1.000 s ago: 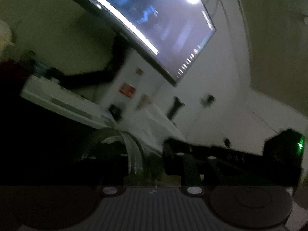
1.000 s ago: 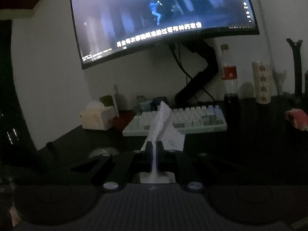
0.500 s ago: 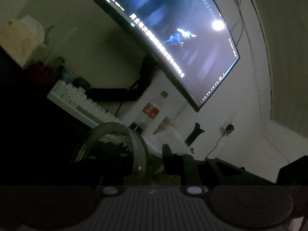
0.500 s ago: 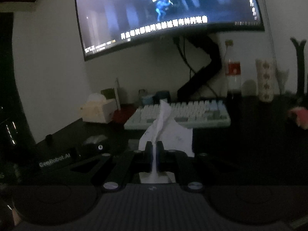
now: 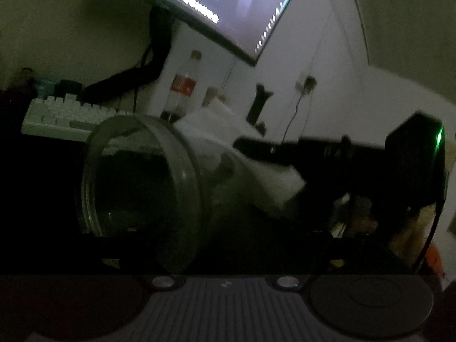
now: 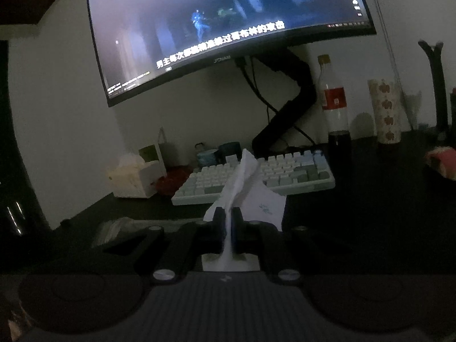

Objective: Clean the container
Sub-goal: 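Wipe the jar's outer wall with the right tool's tissue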

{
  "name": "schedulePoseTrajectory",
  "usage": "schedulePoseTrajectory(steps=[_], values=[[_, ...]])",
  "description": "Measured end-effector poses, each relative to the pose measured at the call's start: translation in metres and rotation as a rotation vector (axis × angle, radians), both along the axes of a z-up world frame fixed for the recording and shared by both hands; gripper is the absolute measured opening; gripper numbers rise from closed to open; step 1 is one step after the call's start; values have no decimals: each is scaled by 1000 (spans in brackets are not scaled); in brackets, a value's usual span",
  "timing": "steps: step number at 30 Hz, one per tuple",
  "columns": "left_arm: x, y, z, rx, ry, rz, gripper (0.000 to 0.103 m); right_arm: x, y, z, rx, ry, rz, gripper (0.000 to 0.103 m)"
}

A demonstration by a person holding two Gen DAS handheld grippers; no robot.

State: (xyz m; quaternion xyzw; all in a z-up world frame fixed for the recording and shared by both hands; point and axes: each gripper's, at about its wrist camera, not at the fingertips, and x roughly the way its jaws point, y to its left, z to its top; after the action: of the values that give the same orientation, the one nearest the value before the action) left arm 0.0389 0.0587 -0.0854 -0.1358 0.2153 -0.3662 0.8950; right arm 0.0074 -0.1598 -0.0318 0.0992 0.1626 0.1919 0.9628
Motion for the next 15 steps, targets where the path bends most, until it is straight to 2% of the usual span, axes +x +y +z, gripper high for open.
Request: schedulePoseTrajectory(steps=[2,4,7,10,12,15], values=[[3,2,-3,-21,23,-13,32,1,-1,2,19,24,-3,7],[5,3,-5,-49,36,-31,21,0,0,5,39,45,16,8],[-1,-7,-6,-11,-9,-14,19,-7,14,8,62,54,144,7],[-1,-8,-7,-10,-8,-11,19,-14,28,10,67,58,289,7],[-1,-6,-7,-18,-2,-12,19,-10,27,10,57,57,283,4],[-2,-4,-7,-18,-1,-12,19,10,4,8,76,74,150,4]])
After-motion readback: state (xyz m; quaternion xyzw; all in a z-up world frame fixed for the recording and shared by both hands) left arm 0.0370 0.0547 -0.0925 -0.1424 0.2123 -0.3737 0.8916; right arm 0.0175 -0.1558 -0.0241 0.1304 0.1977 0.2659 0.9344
